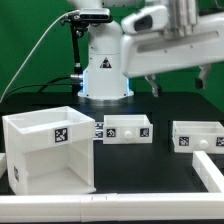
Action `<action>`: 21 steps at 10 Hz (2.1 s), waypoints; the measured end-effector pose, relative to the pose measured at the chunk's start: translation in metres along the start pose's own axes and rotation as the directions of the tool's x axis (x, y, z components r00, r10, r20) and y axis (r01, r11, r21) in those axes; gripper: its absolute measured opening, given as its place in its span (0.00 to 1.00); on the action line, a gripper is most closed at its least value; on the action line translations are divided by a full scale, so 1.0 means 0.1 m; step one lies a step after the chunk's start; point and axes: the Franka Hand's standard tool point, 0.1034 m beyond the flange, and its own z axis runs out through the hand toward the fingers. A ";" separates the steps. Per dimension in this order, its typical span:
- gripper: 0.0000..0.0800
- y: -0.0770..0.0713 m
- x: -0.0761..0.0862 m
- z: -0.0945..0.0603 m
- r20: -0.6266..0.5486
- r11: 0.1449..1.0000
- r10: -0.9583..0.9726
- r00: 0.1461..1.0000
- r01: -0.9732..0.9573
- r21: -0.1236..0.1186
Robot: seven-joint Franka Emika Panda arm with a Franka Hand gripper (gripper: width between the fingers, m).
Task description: Assemble drawer
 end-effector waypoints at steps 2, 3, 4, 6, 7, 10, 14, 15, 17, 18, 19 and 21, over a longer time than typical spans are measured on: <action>0.81 0.02 0.05 -0.03 0.002 1.000 0.022 1.000 -0.022 0.007; 0.81 0.01 0.04 -0.03 0.003 1.000 0.022 1.000 -0.022 0.007; 0.81 0.02 0.04 -0.03 0.003 1.000 0.022 1.000 -0.022 0.007; 0.81 0.33 0.06 -0.09 0.002 0.998 -0.067 0.998 0.067 0.009; 0.81 0.61 0.13 -0.22 0.027 0.991 -0.132 0.991 0.131 0.016; 0.81 0.93 0.63 -0.46 0.012 0.977 -0.214 0.977 0.214 0.007; 0.81 0.99 0.62 -0.44 0.020 0.975 -0.220 0.975 0.220 0.006; 0.81 1.18 0.65 -0.47 0.048 0.956 -0.292 0.955 0.293 -0.018; 0.81 1.52 0.71 -0.50 0.034 0.923 -0.383 0.923 0.384 -0.035; 0.81 1.54 0.71 -0.48 0.027 0.922 -0.384 0.923 0.385 -0.042; 0.81 1.53 0.71 -0.48 0.027 0.921 -0.386 0.922 0.387 -0.041; 0.81 1.53 0.71 -0.48 0.027 0.921 -0.386 0.922 0.387 -0.041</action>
Offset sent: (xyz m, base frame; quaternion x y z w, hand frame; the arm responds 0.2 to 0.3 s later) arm 0.0000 0.0000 0.0000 0.0000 0.0000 0.0000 1.0000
